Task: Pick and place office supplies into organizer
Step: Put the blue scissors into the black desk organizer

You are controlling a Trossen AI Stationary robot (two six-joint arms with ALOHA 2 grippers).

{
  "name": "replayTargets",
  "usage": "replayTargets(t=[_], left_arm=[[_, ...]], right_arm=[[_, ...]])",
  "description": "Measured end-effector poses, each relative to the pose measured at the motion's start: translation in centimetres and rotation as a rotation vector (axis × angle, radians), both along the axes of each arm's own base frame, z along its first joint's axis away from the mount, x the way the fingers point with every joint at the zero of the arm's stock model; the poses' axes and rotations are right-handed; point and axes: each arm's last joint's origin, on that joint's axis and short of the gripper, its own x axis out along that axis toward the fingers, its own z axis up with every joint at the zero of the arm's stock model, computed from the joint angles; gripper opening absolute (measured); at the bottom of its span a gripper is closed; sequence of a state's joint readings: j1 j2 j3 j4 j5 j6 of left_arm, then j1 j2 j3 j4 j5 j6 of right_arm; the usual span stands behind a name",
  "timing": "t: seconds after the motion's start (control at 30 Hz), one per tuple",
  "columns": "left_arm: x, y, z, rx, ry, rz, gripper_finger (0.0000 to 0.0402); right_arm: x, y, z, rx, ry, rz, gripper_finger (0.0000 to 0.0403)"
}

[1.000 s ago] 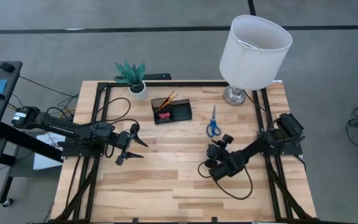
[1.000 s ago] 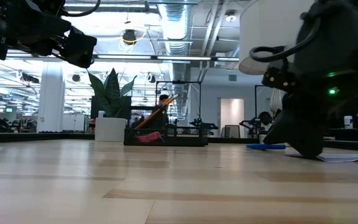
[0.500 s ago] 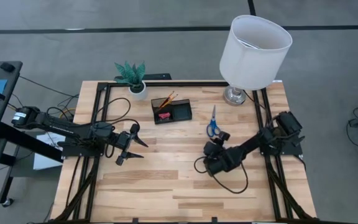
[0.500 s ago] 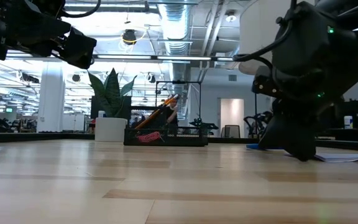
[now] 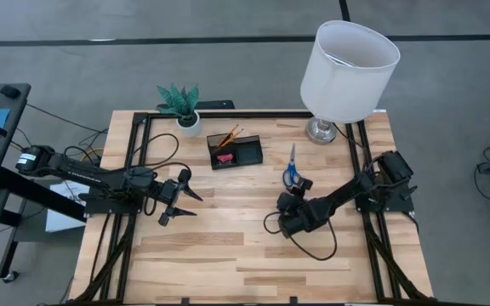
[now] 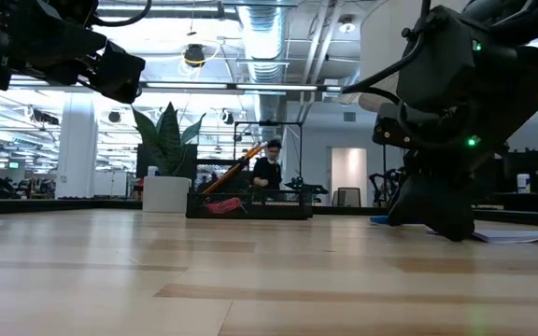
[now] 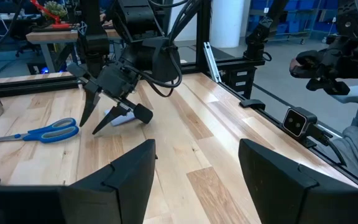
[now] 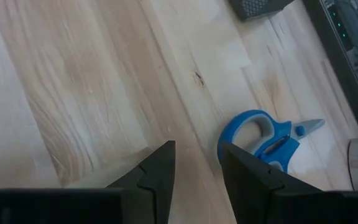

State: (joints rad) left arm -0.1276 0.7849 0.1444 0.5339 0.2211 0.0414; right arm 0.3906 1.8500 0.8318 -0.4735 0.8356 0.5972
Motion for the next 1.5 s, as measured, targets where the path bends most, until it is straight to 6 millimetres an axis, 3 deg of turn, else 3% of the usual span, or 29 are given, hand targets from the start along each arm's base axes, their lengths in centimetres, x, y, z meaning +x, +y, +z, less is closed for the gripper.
replayTargets(t=[1.0,1.5], left_arm=[[0.0,0.0,-0.1,0.001,0.005,0.000,0.0223],[0.0,0.0,-0.1,0.001,0.005,0.000,0.0223]], right_arm=[[0.7,-3.4,-0.2,0.020,0.160,-0.005,0.0123],[0.9,-4.4,-0.2,0.146,0.198,-0.015,0.0120]])
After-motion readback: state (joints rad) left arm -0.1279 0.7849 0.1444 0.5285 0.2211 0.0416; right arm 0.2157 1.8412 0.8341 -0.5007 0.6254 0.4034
